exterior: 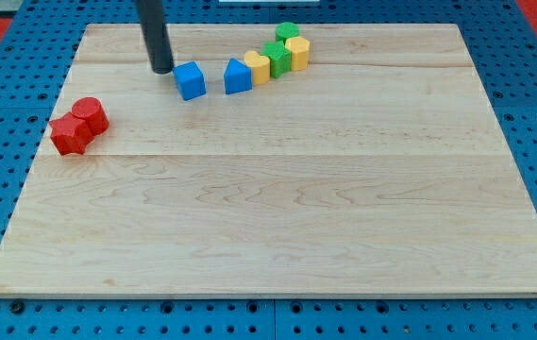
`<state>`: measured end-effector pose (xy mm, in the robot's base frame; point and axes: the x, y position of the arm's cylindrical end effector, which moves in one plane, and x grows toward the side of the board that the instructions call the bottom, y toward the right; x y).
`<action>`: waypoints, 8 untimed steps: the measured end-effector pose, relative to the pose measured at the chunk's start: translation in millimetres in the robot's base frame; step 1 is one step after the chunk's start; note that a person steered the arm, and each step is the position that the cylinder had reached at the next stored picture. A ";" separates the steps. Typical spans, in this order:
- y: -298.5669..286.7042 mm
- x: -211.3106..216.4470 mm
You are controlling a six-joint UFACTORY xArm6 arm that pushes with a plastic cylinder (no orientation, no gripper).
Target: Move the blue triangle to the center of the board
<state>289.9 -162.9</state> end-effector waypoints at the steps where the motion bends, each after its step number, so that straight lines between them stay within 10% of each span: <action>1: 0.8 32.0; 4: 28.1 -47.4; 8: 109.9 -2.1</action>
<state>287.8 -53.1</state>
